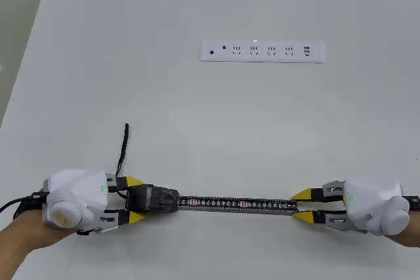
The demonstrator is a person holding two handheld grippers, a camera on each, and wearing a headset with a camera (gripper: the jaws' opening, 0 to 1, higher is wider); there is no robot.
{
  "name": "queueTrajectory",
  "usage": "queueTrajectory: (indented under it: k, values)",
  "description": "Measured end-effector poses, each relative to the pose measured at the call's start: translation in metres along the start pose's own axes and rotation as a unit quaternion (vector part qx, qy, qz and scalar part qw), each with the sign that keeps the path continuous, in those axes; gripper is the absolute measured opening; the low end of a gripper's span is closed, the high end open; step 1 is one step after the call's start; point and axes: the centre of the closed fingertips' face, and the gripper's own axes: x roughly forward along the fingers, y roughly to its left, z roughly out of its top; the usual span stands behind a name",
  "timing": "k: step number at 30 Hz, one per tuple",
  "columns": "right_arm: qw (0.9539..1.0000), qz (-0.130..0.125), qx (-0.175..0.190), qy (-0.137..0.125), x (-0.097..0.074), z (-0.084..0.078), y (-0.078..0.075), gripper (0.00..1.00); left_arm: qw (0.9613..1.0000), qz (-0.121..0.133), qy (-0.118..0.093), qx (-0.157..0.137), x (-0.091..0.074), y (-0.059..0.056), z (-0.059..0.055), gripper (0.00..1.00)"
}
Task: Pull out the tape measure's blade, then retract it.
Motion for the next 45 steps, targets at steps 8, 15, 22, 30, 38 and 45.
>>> queueTrajectory:
  k: [8,15,22,30,38,45]
  values:
    - [1.0,-0.003,-0.001,0.009,-0.005,-0.006,0.0,0.11,1.0,-0.001,0.0,-0.005,0.001,0.0,0.001,0.3]
    - [0.9996,-0.003,-0.009,0.026,-0.002,-0.008,0.003,0.12,1.0,-0.001,0.004,-0.003,0.003,-0.001,0.003,0.3]
    - [0.9993,-0.004,-0.012,0.035,-0.002,-0.008,0.002,0.13,0.9999,-0.008,0.005,-0.009,0.004,-0.001,0.002,0.31]
    - [0.9995,-0.006,0.007,0.03,-0.002,-0.007,0.005,0.18,0.9999,-0.011,0.008,-0.009,0.004,-0.001,0.002,0.31]
    - [0.9994,-0.018,0.007,0.029,-0.008,-0.006,0.0,0.23,0.9998,-0.015,0.011,-0.006,0.004,-0.002,0.002,0.31]
    - [0.9988,-0.028,0.017,0.037,-0.012,-0.009,0.003,0.42,0.9998,-0.011,0.005,-0.013,-0.002,-0.002,0.001,0.4]
